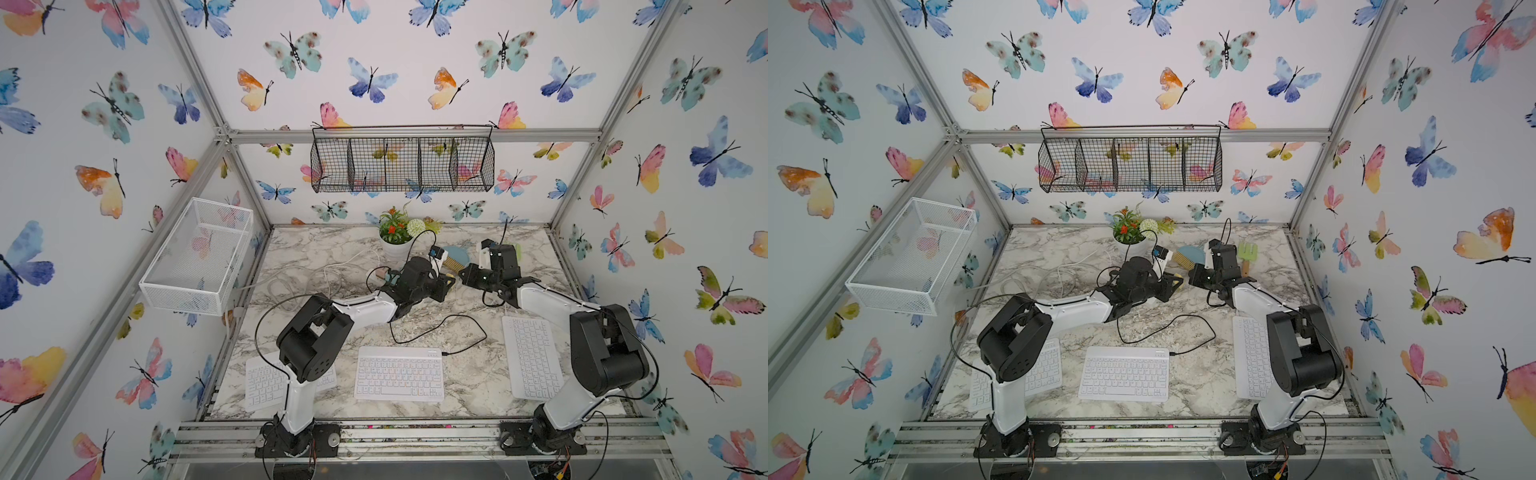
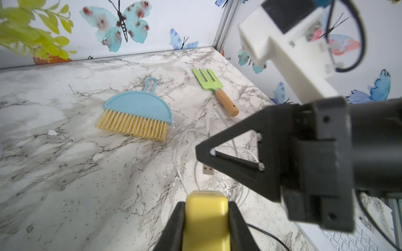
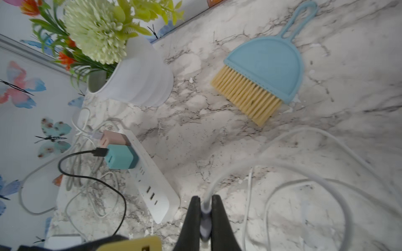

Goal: Unplug the wireless keyboard
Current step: Place the plug at the center of the board.

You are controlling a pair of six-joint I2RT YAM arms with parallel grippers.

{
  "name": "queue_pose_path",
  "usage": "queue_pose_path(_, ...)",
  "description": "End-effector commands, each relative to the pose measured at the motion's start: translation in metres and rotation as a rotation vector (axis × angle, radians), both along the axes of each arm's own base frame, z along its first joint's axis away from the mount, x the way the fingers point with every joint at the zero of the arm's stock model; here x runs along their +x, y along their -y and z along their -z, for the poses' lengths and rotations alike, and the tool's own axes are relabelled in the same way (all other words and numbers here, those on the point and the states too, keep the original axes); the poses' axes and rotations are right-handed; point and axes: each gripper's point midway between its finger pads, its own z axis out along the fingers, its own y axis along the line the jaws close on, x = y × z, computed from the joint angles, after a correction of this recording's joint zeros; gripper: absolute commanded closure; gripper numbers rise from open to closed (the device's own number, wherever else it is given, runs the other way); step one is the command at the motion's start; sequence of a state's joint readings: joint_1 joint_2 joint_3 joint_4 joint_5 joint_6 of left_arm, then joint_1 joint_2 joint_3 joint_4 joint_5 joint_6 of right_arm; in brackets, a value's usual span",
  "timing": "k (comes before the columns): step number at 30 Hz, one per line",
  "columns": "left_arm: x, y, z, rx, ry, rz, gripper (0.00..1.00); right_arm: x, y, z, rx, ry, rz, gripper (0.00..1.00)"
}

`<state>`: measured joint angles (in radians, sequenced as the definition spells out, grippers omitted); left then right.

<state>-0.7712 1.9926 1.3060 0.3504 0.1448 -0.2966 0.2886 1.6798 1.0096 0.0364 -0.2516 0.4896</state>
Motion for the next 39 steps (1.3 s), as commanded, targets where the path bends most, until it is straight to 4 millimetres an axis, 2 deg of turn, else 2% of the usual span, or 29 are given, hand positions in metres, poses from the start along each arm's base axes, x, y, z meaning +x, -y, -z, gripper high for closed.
queue_pose_path(1,0.018,-0.001,0.030,0.042,-0.099,-0.053,1.00,-0.002,0.026,0.010,-0.143,-0.017,0.015,0.89)
queue_pose_path(9,0.047,0.005,0.064,0.007,-0.218,-0.122,1.00,-0.001,0.049,0.031,-0.148,-0.073,0.017,0.87)
queue_pose_path(17,0.062,0.006,0.088,0.011,-0.299,-0.169,1.00,-0.002,0.058,0.061,-0.177,-0.166,0.000,0.84)
queue_pose_path(21,0.063,-0.001,0.101,0.046,-0.357,-0.209,0.88,0.001,0.064,0.069,-0.209,-0.183,0.008,0.82)
queue_pose_path(25,0.066,-0.008,0.104,0.051,-0.397,-0.233,0.71,0.003,0.067,0.076,-0.233,-0.214,-0.007,0.77)
queue_pose_path(28,0.066,-0.009,0.102,0.060,-0.396,-0.237,0.61,0.002,0.067,0.073,-0.247,-0.217,-0.029,0.70)
queue_pose_path(29,0.066,-0.009,0.100,0.057,-0.394,-0.237,0.57,0.003,0.067,0.069,-0.249,-0.210,-0.032,0.63)
queue_pose_path(30,0.066,-0.009,0.098,0.056,-0.394,-0.235,0.53,0.002,0.067,0.067,-0.249,-0.206,-0.035,0.59)
queue_pose_path(35,0.069,-0.008,0.086,0.055,-0.371,-0.230,0.40,0.000,0.068,0.045,-0.258,-0.165,-0.043,0.56)
queue_pose_path(39,0.072,-0.005,0.074,0.048,-0.351,-0.219,0.37,-0.003,0.079,0.024,-0.323,-0.133,-0.027,0.49)
